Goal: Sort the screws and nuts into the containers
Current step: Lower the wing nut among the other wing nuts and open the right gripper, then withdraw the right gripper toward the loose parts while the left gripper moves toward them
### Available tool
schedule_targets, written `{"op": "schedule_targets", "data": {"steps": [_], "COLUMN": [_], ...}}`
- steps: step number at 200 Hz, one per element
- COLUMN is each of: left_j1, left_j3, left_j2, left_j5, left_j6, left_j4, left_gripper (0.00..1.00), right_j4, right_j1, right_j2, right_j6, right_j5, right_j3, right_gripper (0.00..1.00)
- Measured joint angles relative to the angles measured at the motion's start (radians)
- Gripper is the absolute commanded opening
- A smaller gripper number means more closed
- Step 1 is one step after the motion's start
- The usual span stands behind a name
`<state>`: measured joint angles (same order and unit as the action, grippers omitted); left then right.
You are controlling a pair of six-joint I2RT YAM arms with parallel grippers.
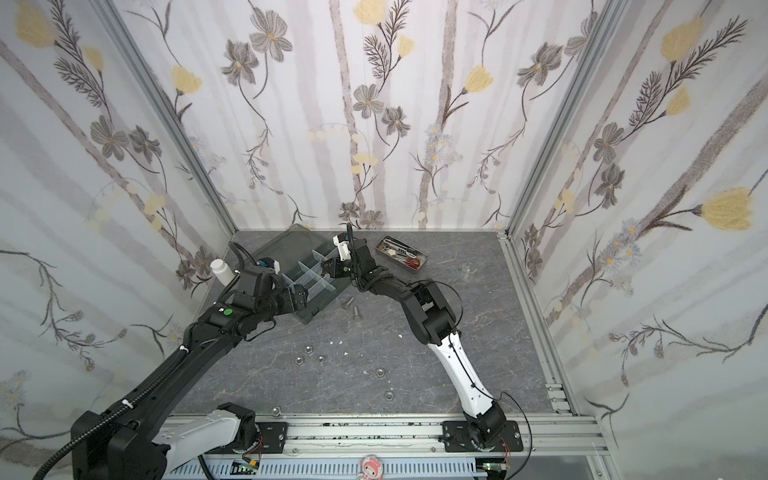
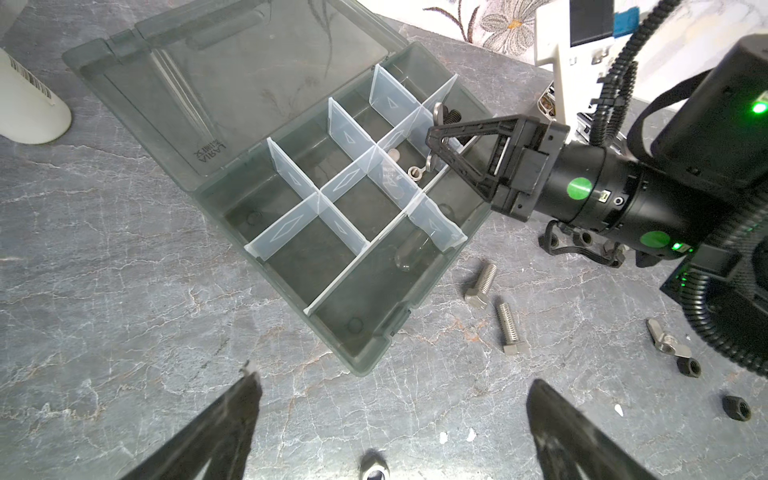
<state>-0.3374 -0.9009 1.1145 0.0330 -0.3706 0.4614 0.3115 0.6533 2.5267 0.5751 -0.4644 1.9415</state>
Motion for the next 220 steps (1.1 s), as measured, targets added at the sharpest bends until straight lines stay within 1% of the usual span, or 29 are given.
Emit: {"op": "schedule_targets", "data": {"steps": [13,40,66,82,121,143,159,180,201,220], "left_j1": [0.0,0.0,0.0,0.0,0.0,0.0,-0.002,-0.021,-0.045,-0.063], "left_j3": [0.0,0.002,0.004,0.004,0.003,-0.009,-0.027,-0.053,-0.08,-0.107], "left_j2": [-0.005,-0.018,-0.026,-0.033,-0.046,-0.046,-0.039,-0.016,0.002,0.023], "left_j5": [0.0,0.0,0.0,0.0,0.0,0.005,0.008,0.014,0.014,0.015], "left_j6": [0.0,0.0,0.0,0.0,0.001,0.005,0.009,0.02,0.027,0.031], "left_j4": [0.003,0.008,0.016,0.021,0.035,0.053,0.066,0.082,0.094,0.096], "left_gripper": [1.0,1.0,1.0,1.0,1.0,1.0,1.0,1.0,1.0,0.98], "right_j4": [0.002,0.0,0.005,0.006,-0.003,-0.018,-0.017,0.004,0.048,0.073], "right_j1": [0.0,0.0,0.0,-0.001,-0.001,-0.004,-0.007,-0.02,-0.047,-0.072], "right_j2": [0.01,0.023,0.024,0.024,0.017,-0.016,-0.079,-0.198,-0.311,-0.396], "right_j6": [0.0,0.001,0.001,0.0,-0.001,-0.013,-0.019,-0.026,-0.026,-0.017], "right_j5": [0.001,0.022,0.03,0.03,0.043,0.052,0.055,0.059,0.07,0.07], "right_j3": [0.01,0.024,0.035,0.035,0.037,0.016,-0.045,-0.158,-0.257,-0.351], "right_gripper": [0.15,0.31,0.42,0.47,0.49,0.49,0.49,0.5,0.49,0.5]}}
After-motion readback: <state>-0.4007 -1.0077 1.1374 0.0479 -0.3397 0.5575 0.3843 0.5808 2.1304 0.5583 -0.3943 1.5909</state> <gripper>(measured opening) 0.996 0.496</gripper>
